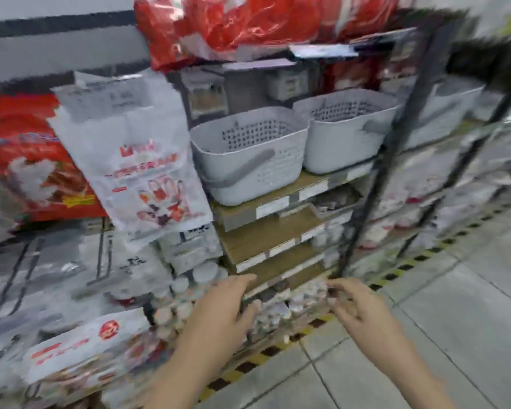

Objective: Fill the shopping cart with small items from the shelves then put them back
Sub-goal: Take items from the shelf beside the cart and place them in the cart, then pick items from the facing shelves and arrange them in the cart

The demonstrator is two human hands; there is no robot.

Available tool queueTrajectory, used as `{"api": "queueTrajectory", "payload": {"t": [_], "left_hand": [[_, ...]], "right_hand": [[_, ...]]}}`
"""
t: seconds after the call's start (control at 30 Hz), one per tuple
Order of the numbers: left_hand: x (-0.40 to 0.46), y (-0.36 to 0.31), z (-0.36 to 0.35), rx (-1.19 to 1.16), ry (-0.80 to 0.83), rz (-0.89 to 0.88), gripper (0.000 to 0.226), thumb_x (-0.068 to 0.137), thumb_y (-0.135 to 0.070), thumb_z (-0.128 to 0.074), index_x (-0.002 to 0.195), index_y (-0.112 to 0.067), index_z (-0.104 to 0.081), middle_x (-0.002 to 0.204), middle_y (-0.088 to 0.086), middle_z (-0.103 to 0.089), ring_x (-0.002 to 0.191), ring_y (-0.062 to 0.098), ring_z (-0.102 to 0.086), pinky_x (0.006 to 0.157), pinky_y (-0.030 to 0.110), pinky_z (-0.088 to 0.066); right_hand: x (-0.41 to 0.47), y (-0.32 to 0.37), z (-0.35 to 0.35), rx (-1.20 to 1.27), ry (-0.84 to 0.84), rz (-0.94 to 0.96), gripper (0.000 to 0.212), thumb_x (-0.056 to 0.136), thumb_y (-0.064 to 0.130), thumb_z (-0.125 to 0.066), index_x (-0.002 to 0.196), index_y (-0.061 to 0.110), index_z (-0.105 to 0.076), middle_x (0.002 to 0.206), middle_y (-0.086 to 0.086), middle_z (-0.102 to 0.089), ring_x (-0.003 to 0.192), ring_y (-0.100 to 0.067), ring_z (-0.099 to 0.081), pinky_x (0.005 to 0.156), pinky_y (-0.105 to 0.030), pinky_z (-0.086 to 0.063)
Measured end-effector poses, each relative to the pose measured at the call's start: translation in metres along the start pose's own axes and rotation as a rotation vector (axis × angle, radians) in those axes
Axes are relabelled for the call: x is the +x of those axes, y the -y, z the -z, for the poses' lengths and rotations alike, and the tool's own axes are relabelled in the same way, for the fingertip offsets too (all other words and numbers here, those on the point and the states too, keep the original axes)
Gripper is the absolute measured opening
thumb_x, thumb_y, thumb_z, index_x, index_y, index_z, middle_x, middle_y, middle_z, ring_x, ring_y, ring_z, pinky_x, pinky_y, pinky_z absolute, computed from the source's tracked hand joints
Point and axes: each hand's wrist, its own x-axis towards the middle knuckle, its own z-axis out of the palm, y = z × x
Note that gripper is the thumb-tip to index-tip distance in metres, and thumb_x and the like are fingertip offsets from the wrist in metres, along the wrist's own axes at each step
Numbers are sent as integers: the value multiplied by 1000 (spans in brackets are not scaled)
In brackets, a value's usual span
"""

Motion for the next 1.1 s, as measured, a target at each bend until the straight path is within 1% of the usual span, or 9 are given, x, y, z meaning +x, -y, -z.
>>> {"api": "queueTrajectory", "payload": {"t": [0.07, 0.13, 0.27, 0.37, 0.5, 0.7, 0.83, 0.97, 1.1], "left_hand": [[23, -34, -19, -9, 54, -66, 41, 99, -38, -43, 139, -40, -35, 135, -18, -46, 106, -1, -49, 83, 11, -40], [42, -61, -35, -24, 115, -133, 40, 99, -39, -43, 138, -41, -36, 138, -25, -42, 112, -7, -45, 88, 8, -38], [83, -101, -51, -16, 177, -204, 40, 98, -45, -41, 138, -43, -35, 134, -30, -37, 114, -10, -40, 92, 10, -36], [124, -121, -56, -16, 174, -223, 39, 96, -44, -45, 134, -41, -41, 128, -30, -44, 115, -10, -43, 96, 14, -38], [185, -150, -63, -37, 122, -250, 36, 95, -42, -49, 130, -40, -47, 121, -31, -50, 112, -10, -47, 95, 18, -42], [286, -214, -90, -62, 176, -330, 38, 96, -41, -47, 134, -37, -45, 130, -24, -50, 117, -6, -47, 101, 24, -42], [348, -264, -108, -32, 203, -430, 36, 96, -38, -48, 132, -38, -48, 130, -23, -50, 116, -5, -47, 101, 26, -43], [398, -316, -115, 28, 146, -519, 38, 97, -35, -46, 135, -34, -46, 132, -19, -51, 119, 0, -47, 99, 23, -40], [440, -357, -116, 23, 73, -587, 34, 97, -35, -45, 130, -32, -51, 129, -18, -53, 117, 3, -48, 97, 27, -41]], "right_hand": [[-7, -27, 32, 6, -65, -49, 21, 96, 29, -51, 113, 40, -47, 112, 23, -48, 102, 2, -52, 75, -8, -40], [-13, -45, 59, 32, -91, -117, 19, 97, 31, -49, 113, 40, -49, 112, 27, -48, 94, 6, -53, 73, -8, -42], [-9, -71, 103, 33, -149, -191, 23, 98, 33, -47, 121, 37, -50, 115, 24, -45, 100, 7, -48, 78, -9, -37], [10, -86, 131, 52, -193, -217, 25, 99, 34, -46, 123, 38, -47, 110, 24, -44, 85, 9, -48, 69, -5, -39], [51, -110, 166, 40, -239, -183, 28, 98, 38, -45, 126, 38, -49, 116, 25, -46, 101, 7, -43, 77, -6, -37], [114, -151, 231, 62, -265, -180, 19, 98, 34, -47, 104, 52, -47, 110, 37, -45, 95, 22, -41, 76, 2, -34], [151, -186, 276, 40, -331, -245, 21, 98, 32, -49, 116, 42, -53, 117, 26, -52, 99, 9, -49, 74, -2, -39], [184, -209, 314, 58, -404, -224, 17, 97, 33, -49, 109, 45, -50, 107, 30, -52, 92, 4, -54, 73, -10, -43], [227, -230, 349, 67, -426, -134, 17, 96, 31, -50, 109, 42, -52, 102, 33, -52, 93, 10, -52, 71, -8, -42]]}}
